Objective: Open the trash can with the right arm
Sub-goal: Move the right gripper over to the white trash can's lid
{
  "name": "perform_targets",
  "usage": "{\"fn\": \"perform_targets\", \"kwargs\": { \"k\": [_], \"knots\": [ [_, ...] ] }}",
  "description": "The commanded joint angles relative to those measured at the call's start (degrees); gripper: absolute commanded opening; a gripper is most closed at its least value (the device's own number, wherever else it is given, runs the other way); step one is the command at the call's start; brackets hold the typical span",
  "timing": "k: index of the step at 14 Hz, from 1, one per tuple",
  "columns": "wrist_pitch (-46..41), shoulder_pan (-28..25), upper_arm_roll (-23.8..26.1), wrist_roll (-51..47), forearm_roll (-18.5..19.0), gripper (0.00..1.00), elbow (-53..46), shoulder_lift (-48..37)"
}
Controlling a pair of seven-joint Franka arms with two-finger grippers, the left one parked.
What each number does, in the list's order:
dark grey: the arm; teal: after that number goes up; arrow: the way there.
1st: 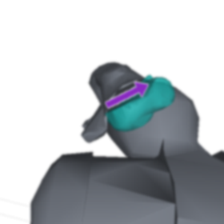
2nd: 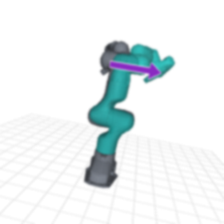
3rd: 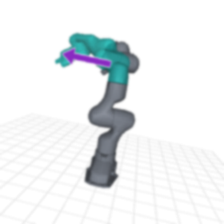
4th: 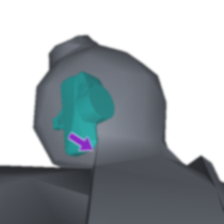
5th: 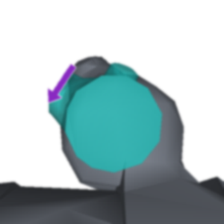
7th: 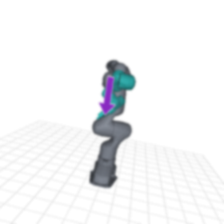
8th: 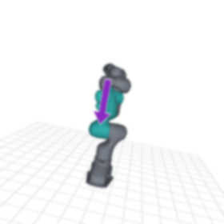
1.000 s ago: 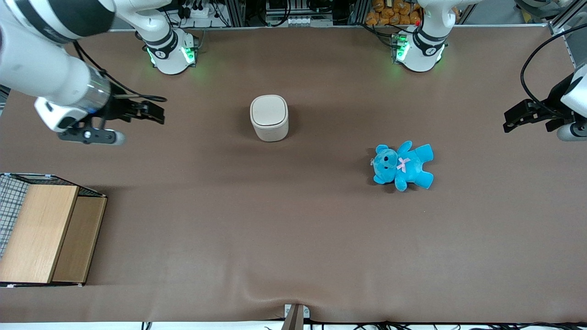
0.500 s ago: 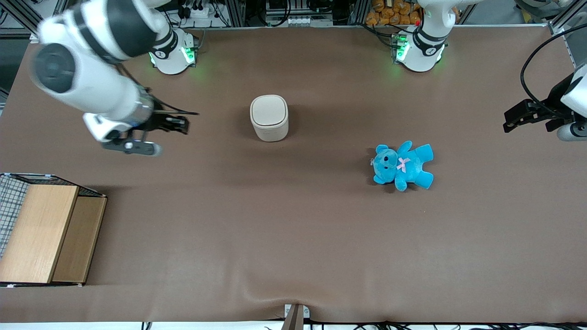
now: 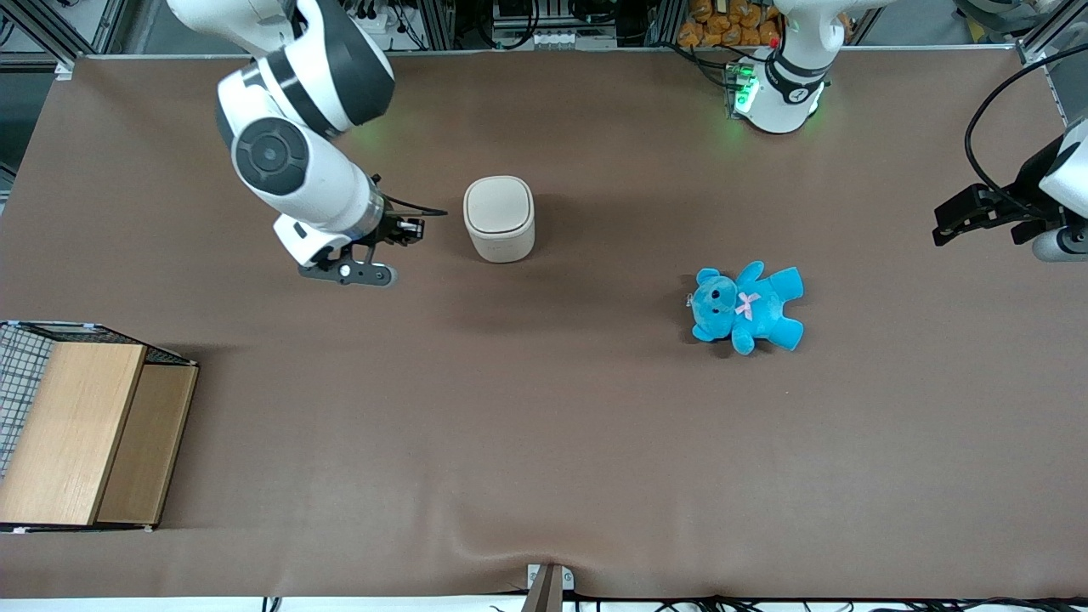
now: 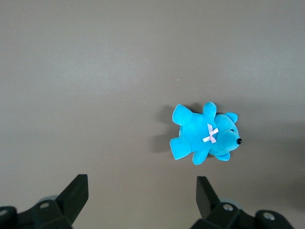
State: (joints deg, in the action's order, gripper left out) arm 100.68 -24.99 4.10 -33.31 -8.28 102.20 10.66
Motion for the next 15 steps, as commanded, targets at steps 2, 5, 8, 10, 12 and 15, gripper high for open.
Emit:
{"fn": "perform_targets", "kwargs": {
  "k": [2,5,8,10,12,15],
  "knots": [
    [4.17,-4.35,-0.41,-0.27,-0.68,0.03,4.58,-0.64],
    [4.53,-7.43,-0.4,0.87,-3.75,0.0,4.59,-0.02],
    [5.22,-11.38,-0.58,0.79,-3.76,0.0,5.9,-0.11],
    [8.82,-12.44,-0.58,0.96,-3.67,0.0,8.88,-0.28],
    [12.16,-14.2,-0.58,0.96,-3.5,0.0,10.9,-0.11],
    [13.76,-14.82,-0.58,1.22,-2.88,0.0,11.97,0.24]
  ]
}}
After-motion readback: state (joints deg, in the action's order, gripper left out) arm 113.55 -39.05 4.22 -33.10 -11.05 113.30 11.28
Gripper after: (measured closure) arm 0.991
